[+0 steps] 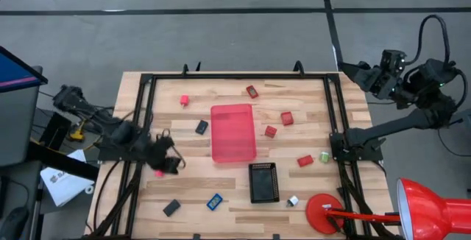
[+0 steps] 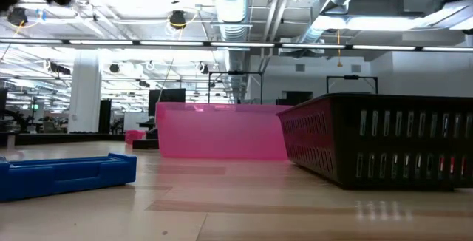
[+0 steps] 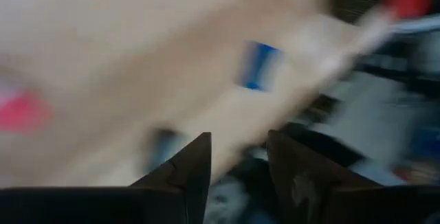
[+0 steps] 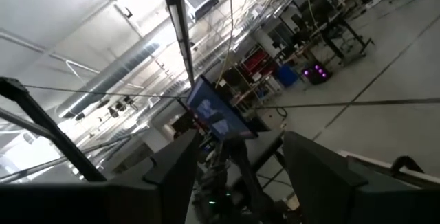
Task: Pick & Place Office items
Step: Put the light pink charger adapter into the pink bin
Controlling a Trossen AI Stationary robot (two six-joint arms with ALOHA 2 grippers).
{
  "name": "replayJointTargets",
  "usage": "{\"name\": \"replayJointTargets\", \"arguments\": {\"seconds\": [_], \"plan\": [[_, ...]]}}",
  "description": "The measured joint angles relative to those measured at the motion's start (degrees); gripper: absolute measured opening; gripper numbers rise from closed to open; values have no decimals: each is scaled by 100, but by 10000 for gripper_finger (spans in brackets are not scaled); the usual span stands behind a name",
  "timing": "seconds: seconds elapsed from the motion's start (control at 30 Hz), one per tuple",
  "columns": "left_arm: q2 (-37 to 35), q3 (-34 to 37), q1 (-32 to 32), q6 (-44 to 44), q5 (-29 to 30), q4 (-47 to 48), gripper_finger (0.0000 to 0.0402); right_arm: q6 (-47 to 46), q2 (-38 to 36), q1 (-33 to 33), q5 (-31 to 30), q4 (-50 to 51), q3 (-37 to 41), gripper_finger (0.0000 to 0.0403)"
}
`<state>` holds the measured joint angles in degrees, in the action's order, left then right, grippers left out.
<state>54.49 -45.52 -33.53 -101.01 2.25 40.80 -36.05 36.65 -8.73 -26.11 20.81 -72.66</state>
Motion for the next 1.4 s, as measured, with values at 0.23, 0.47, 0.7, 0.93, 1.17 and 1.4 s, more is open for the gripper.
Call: {"name": "replayJointTargets", "arguments": {"seconds": [0.23, 0.47, 0.7, 0.93, 1.17, 1.4], "plan": [[1102, -2, -1657, -1509, 3110, -2653, 188, 189, -58, -81, 34, -31, -2, 207], [2313, 0, -671, 568, 3706, -4396, 247, 287, -198, -81, 53, -105, 2, 207], [1879, -60, 1529, 3029, 2549, -4406, 277, 306, -263, -81, 62, -459, 2, 207], [1532, -774, 2418, 2908, -385, -859, 269, 282, -261, -223, 228, -507, 2, 207], [1729, -1631, 1745, 1001, -893, 2134, 222, 334, -261, -411, 228, -499, 2, 207], [1891, -1557, 330, -1447, -720, 3219, 198, 351, -265, -477, 221, -469, 2, 207]]}}
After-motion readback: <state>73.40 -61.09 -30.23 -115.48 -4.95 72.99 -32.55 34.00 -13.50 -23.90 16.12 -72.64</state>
